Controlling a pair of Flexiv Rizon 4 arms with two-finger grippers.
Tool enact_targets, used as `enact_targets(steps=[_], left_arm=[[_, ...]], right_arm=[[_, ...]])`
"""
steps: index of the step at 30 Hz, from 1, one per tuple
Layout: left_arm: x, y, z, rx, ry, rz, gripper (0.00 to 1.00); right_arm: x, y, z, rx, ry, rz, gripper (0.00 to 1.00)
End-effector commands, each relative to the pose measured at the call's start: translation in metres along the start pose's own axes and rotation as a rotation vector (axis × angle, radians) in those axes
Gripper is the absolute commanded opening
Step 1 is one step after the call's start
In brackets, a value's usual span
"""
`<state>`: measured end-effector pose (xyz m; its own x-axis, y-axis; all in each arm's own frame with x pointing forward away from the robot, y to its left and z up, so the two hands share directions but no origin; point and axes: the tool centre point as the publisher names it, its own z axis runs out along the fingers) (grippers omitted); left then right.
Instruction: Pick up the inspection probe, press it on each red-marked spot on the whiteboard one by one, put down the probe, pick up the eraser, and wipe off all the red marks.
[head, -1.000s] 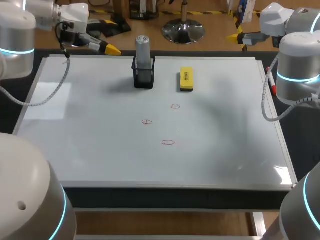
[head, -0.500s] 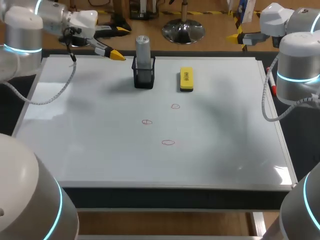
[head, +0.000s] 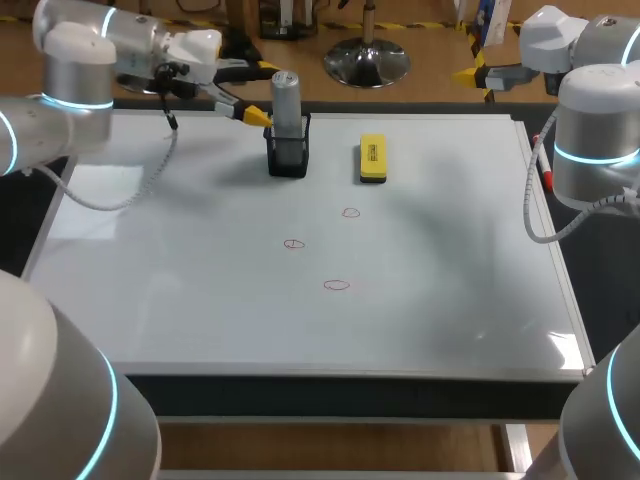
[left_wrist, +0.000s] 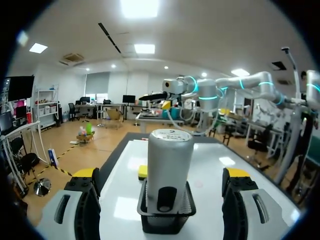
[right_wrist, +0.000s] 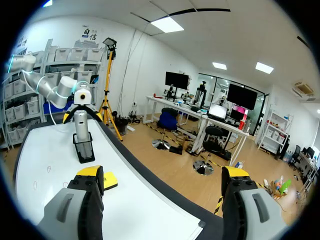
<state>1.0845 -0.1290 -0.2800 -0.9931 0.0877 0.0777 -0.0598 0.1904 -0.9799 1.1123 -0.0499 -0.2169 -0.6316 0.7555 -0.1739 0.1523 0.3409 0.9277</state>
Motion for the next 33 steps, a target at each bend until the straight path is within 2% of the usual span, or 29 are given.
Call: enact_targets(steps=[1, 9, 33], left_arm=[[-0.002, 0.004, 0.010, 0.000, -0.017, 0.004, 1.00], [-0.007, 0.002, 0.019, 0.016, -0.062, -0.001, 1.00], [-0.005, 0.000, 0.041, 0.029, -0.091, -0.020, 1.00]], right_arm=[[0.000, 0.000, 0.000, 0.000, 0.001, 0.000, 1.00], [0.000, 0.000, 0.000, 0.000, 0.001, 0.000, 1.00], [0.000, 0.000, 0.000, 0.000, 0.001, 0.000, 1.00]])
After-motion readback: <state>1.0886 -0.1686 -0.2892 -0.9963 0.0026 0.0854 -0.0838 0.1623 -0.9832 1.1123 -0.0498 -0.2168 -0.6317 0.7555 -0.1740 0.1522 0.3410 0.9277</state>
